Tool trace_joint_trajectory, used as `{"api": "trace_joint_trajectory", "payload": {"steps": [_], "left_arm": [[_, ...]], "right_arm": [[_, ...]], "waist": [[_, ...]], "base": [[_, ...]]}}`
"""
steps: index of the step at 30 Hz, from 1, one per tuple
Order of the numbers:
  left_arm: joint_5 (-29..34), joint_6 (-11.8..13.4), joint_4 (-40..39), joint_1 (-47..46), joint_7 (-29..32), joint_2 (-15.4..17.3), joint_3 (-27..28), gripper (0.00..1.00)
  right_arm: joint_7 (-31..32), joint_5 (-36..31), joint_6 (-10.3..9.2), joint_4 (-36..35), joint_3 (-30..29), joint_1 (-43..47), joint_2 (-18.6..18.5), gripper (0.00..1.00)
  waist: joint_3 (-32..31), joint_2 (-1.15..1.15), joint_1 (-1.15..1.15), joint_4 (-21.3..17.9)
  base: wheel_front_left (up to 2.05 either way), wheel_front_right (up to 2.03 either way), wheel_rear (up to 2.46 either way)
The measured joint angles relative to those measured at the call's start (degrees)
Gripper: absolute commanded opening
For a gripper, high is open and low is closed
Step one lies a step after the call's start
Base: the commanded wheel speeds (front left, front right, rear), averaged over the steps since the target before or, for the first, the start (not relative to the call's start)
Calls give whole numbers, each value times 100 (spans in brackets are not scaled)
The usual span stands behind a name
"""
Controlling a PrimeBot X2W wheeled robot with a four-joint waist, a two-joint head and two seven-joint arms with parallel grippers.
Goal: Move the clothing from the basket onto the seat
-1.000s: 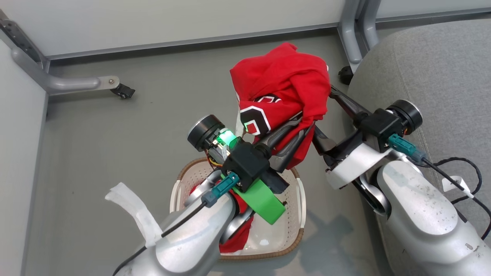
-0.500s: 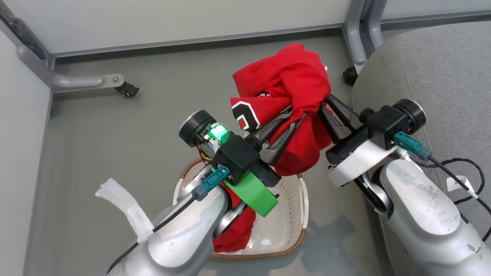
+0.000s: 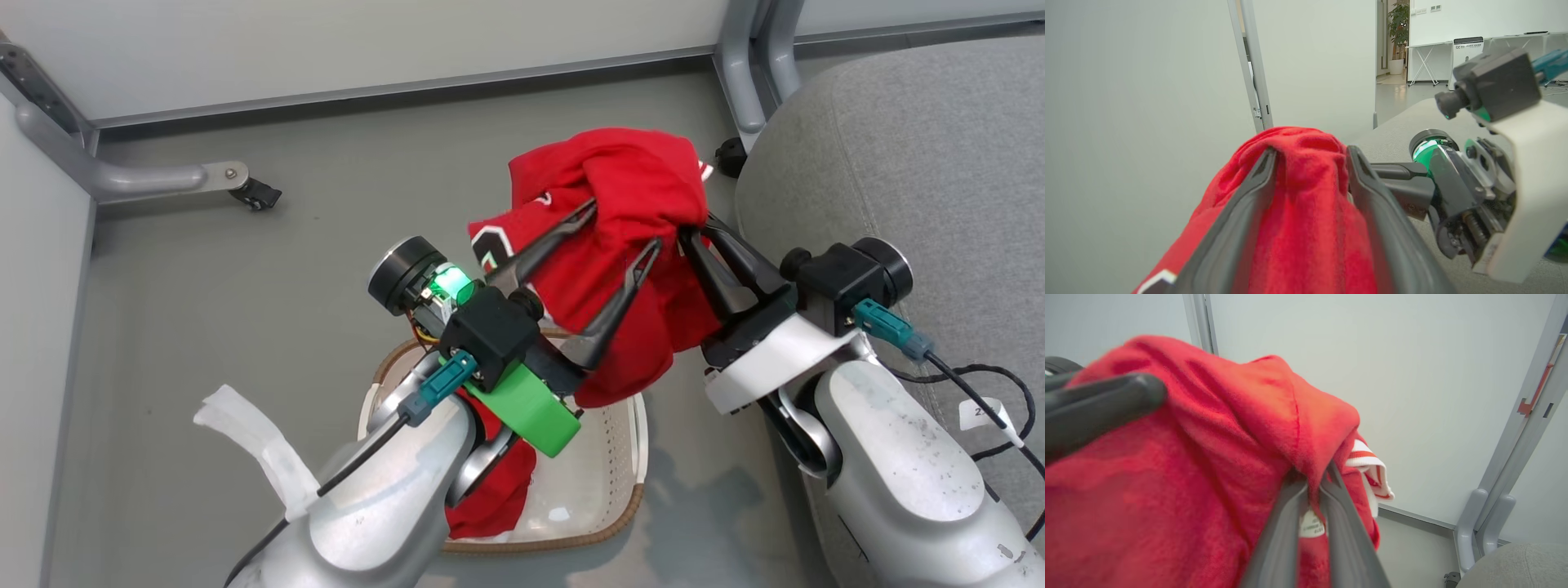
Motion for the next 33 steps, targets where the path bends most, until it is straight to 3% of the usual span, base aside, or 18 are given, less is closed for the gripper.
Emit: {"api": "trace_joint_trajectory", "payload": {"steps": [17, 33], "left_arm": [[168, 0, -23, 52, 0, -33, 211, 100], [221, -1, 60, 5, -1, 29, 159, 100]], "right_arm": [[1, -10, 0, -35, -326, 159, 127, 0], [0, -47, 0, -297, -1087, 610, 412, 0]], "waist": [[86, 0, 0, -82], [264, 0, 0, -671]], "base": [[0, 0, 0], [0, 0, 0]]}}
